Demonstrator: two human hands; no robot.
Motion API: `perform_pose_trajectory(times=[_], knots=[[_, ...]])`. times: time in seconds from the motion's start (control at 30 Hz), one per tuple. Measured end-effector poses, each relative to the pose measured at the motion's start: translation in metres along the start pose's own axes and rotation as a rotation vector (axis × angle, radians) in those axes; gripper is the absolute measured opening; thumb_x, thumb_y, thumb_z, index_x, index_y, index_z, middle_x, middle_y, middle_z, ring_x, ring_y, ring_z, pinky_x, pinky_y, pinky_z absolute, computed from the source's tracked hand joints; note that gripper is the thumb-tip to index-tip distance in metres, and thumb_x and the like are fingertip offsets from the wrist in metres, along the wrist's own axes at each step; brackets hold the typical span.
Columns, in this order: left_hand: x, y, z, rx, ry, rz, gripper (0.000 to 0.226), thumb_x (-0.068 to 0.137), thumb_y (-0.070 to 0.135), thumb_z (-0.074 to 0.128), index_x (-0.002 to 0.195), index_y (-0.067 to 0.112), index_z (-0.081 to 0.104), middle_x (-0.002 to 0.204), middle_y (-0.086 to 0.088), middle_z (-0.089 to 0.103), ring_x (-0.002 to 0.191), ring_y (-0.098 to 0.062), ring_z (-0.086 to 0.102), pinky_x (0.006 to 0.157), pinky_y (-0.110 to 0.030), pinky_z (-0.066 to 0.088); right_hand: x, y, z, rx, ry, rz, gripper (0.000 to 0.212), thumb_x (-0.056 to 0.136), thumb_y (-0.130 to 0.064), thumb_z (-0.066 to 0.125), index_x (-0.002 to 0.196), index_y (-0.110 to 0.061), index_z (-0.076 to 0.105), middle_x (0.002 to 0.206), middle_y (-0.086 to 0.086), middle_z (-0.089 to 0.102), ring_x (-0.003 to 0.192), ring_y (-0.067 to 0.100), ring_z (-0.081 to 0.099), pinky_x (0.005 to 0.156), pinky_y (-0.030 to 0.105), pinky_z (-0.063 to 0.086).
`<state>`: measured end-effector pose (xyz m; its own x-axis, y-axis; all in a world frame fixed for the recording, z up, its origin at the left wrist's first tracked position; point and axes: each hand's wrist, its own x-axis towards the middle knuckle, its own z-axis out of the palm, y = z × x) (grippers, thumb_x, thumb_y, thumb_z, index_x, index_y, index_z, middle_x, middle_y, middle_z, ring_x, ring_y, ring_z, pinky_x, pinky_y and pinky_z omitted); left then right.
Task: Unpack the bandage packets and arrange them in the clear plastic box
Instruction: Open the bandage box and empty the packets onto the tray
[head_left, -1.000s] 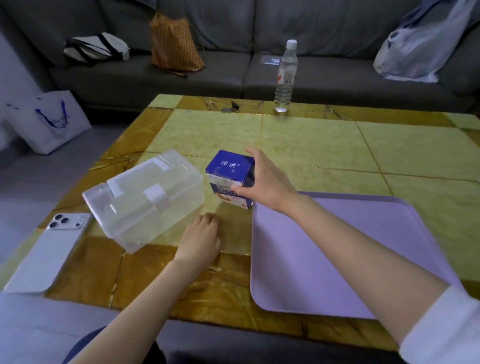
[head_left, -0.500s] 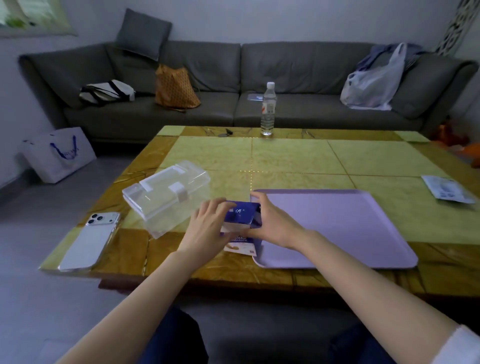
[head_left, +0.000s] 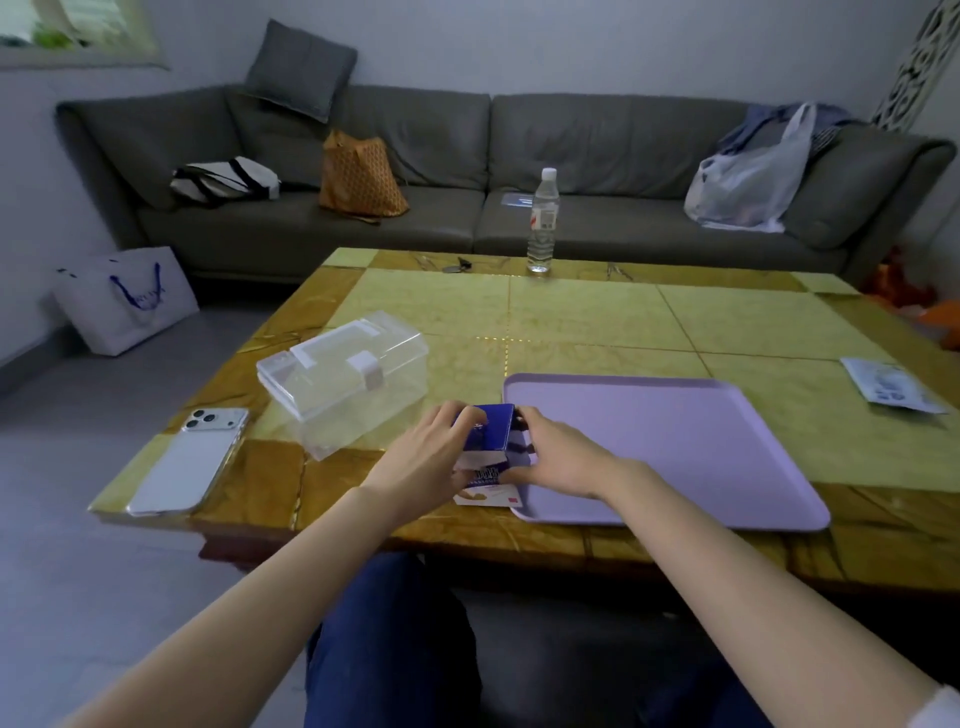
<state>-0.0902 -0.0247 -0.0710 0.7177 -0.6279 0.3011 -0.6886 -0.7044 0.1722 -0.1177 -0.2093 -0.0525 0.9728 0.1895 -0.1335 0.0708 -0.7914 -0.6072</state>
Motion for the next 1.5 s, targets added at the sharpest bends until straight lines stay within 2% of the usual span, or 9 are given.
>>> perform_pose_trajectory(times=[0.2,0.5,0.67,0.8,0.93,1.07,1.17,1.33,1.5], knots=[[-0.008,0.016,-0.017,0.126,0.034,0.075,0.015,0.092,0.019,0.052,0.102,0.007,0.053,0.107,-0.008,0.051,0.093,-0.025,0.054,0.066,-0.037,0.05,-0.006,0.001,-0.002,-0.045,-0.003,-0.023,0.071,0.081,-0.03,0.071,0.136,-0.016,0.03,0.136,0.002,0.048,0.11,0.022,0.056,0.094,0.038,0.047],[-0.012,0.018,-0.031,-0.074,0.071,-0.141,0.013,0.094,0.03,0.049,0.096,0.019,0.045,0.11,0.001,0.061,0.088,-0.006,0.045,0.05,-0.015,0.028,-0.005,0.004,0.004,-0.031,0.017,-0.023,0.071,0.079,-0.029,0.072,0.135,-0.017,0.03,0.138,0.001,0.047,0.114,0.021,0.055,0.094,0.04,0.047],[-0.007,0.01,-0.032,-0.071,0.087,-0.163,0.019,0.095,0.035,0.046,0.099,0.017,0.042,0.11,-0.002,0.064,0.083,-0.011,0.05,0.048,-0.016,0.029,0.008,0.001,0.012,0.007,0.029,-0.016,0.069,0.08,-0.028,0.071,0.134,-0.019,0.03,0.134,-0.001,0.05,0.103,0.02,0.06,0.091,0.038,0.048],[-0.009,-0.004,-0.02,-0.091,0.163,-0.155,0.012,0.096,0.03,0.046,0.099,0.018,0.045,0.098,0.002,0.062,0.081,-0.013,0.052,0.055,-0.018,0.035,0.019,-0.002,0.013,-0.011,0.01,-0.023,0.067,0.081,-0.023,0.07,0.134,-0.022,0.03,0.133,0.0,0.051,0.102,0.021,0.06,0.088,0.036,0.048],[-0.007,-0.013,-0.004,-0.239,0.259,-0.161,0.007,0.093,0.025,0.052,0.098,0.021,0.052,0.08,0.015,0.049,0.081,-0.012,0.048,0.073,-0.024,0.037,0.022,-0.011,0.017,-0.116,0.127,-0.142,0.077,0.087,-0.018,0.064,0.147,-0.022,0.015,0.149,0.001,0.031,0.128,0.022,0.042,0.098,0.032,0.039],[0.005,-0.013,0.004,-0.574,0.262,-0.253,0.01,0.085,0.023,0.064,0.09,0.024,0.055,0.08,0.012,0.056,0.082,-0.014,0.054,0.076,-0.033,0.048,0.028,-0.019,0.018,-0.277,0.247,-0.289,0.047,0.089,-0.03,0.061,0.132,-0.02,0.045,0.134,-0.006,0.047,0.119,0.014,0.045,0.09,0.026,0.041],[0.013,-0.018,0.005,-0.81,0.16,-0.288,0.03,0.075,0.023,0.076,0.097,0.025,0.057,0.095,0.002,0.06,0.091,-0.015,0.056,0.082,-0.036,0.052,0.032,-0.017,0.014,-0.37,0.324,-0.294,0.028,0.089,-0.027,0.06,0.115,-0.018,0.057,0.111,-0.005,0.06,0.101,0.017,0.055,0.077,0.028,0.045],[0.018,-0.032,0.007,-0.6,0.014,-0.299,0.079,0.062,0.031,0.081,0.129,0.036,0.039,0.125,0.004,0.038,0.115,-0.017,0.035,0.098,-0.042,0.043,0.034,-0.013,0.015,-0.397,0.403,-0.338,0.014,0.086,-0.023,0.063,0.098,-0.017,0.059,0.099,-0.007,0.066,0.087,0.018,0.06,0.067,0.031,0.048],[0.022,-0.032,0.017,-0.416,0.072,-0.364,0.076,0.07,0.034,0.076,0.135,0.031,0.035,0.132,0.005,0.039,0.123,-0.017,0.026,0.106,-0.042,0.03,0.034,-0.006,0.027,-0.469,0.613,-0.455,0.011,0.074,-0.017,0.071,0.078,-0.019,0.061,0.069,-0.007,0.067,0.06,0.016,0.064,0.041,0.029,0.048]])
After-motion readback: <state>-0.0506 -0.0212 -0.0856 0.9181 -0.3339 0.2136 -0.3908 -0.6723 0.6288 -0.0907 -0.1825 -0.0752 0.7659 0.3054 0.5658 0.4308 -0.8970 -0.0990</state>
